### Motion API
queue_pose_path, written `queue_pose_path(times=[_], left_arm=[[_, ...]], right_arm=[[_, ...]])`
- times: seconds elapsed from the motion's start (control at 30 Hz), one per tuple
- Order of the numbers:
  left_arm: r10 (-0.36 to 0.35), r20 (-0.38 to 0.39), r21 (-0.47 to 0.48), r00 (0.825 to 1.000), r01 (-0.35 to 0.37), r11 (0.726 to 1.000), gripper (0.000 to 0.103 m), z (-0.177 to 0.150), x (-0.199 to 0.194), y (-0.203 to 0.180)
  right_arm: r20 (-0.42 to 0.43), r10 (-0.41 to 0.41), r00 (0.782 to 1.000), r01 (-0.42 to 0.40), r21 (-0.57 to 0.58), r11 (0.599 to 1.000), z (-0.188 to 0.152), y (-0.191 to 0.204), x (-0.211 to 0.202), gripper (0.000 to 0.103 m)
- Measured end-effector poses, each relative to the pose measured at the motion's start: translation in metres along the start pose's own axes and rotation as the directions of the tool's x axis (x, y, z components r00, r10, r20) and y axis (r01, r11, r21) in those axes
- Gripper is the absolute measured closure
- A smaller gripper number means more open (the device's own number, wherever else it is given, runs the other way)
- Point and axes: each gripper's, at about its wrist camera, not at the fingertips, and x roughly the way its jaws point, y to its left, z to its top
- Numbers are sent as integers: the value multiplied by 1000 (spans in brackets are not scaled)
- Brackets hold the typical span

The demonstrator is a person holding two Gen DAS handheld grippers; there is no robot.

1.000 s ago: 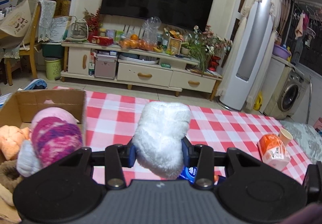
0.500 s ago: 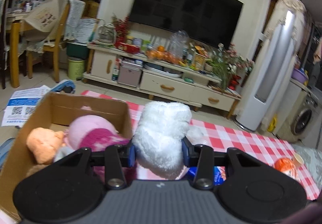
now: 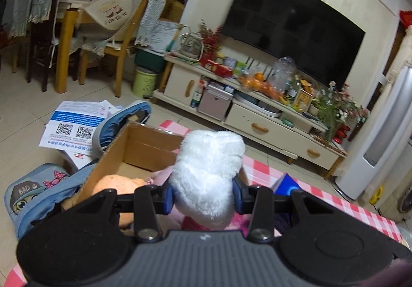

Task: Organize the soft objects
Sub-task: 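Carry the white mitten and tissue pack over the cardboard box with both tools, then open both tools to drop the white mitten and tissue pack into the box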

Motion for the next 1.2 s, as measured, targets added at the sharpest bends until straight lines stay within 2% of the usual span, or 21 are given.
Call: queue_pose_path(times=[0.2,0.67,0.73,0.8,0.87,0.9,1.2], left_arm=[[39,-15,-25,999,-40,999,62,3,12,12],[116,-77,-43,990,-119,992,59,0,37,24],[125,-90,-39,988,-129,991,56,-1,39,23],[141,-96,-35,985,-144,989,49,-1,40,22],[156,-93,-32,983,-159,987,39,-1,40,22],[161,-87,-32,983,-164,986,37,0,39,22],[178,-40,-8,983,-178,984,25,3,31,8]], right_arm=[[-6,23,1000,-23,-37,999,13,0,21,30],[-72,39,997,-40,-5,999,12,-4,51,32],[-74,49,996,-48,3,999,11,-3,49,31],[-61,43,997,-42,7,999,13,-4,46,23],[-41,38,998,-37,16,999,13,-6,38,14],[-27,31,999,-31,22,999,13,-8,32,6],[33,-37,999,34,111,993,3,-32,-3,4]])
